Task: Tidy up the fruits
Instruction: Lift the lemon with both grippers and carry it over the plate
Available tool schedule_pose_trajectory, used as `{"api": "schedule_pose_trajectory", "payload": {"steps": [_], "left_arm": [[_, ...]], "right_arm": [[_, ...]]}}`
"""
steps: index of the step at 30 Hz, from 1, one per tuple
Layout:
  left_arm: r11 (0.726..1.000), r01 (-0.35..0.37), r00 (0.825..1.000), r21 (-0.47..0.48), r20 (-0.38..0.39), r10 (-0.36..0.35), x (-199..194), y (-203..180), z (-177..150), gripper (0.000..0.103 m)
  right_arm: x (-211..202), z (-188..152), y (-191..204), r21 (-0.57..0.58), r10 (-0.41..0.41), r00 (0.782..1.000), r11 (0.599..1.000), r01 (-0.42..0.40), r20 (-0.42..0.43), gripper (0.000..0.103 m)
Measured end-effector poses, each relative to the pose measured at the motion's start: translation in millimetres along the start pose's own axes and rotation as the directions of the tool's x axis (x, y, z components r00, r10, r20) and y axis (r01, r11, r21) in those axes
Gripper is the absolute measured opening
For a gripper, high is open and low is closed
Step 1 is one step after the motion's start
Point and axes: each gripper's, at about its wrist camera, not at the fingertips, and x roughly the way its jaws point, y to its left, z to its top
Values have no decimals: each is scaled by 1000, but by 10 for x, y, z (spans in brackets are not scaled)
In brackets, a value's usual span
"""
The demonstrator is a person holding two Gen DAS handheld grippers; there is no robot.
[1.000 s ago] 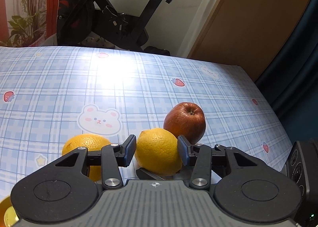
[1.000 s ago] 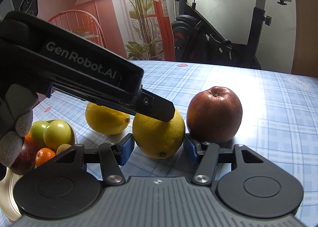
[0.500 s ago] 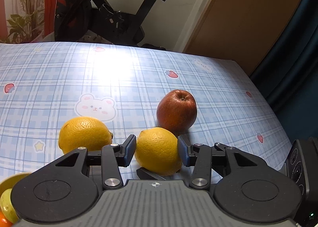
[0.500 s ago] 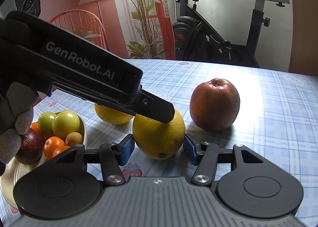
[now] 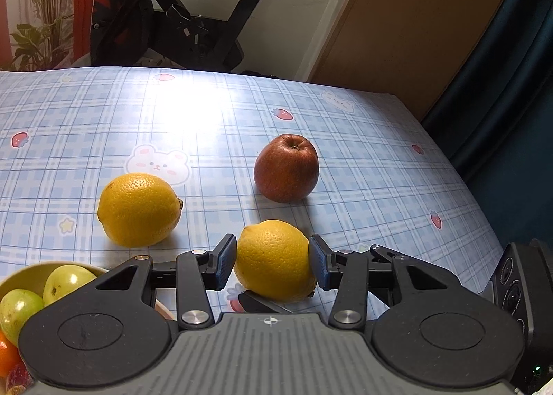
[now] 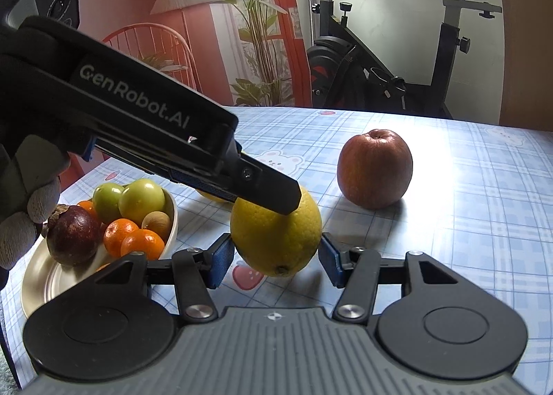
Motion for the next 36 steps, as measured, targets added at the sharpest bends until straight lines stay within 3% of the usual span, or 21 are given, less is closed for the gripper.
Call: {"api": "schedule_pose_trajectory", "payload": {"steps": [9, 19, 28, 36], "left_arm": [[1000, -1, 1000, 26, -27, 2, -203, -74, -152, 48], [1000, -20, 1000, 21, 6, 19, -938, 82, -284, 48], [996, -58, 998, -71, -15, 57, -1314, 426, -673, 49], [981, -124, 992, -147, -34, 121, -1505, 667, -1015, 49]], "right_arm": [[-203, -92, 175, -24, 11, 1000, 1000, -11, 10, 57], [-420, 68, 666, -51, 116, 993, 992, -114, 30, 57], [-331, -22, 1178, -106, 211, 974, 970, -219, -83, 57], [-123, -139, 1554, -189, 281, 937, 928, -320, -207, 57]]}}
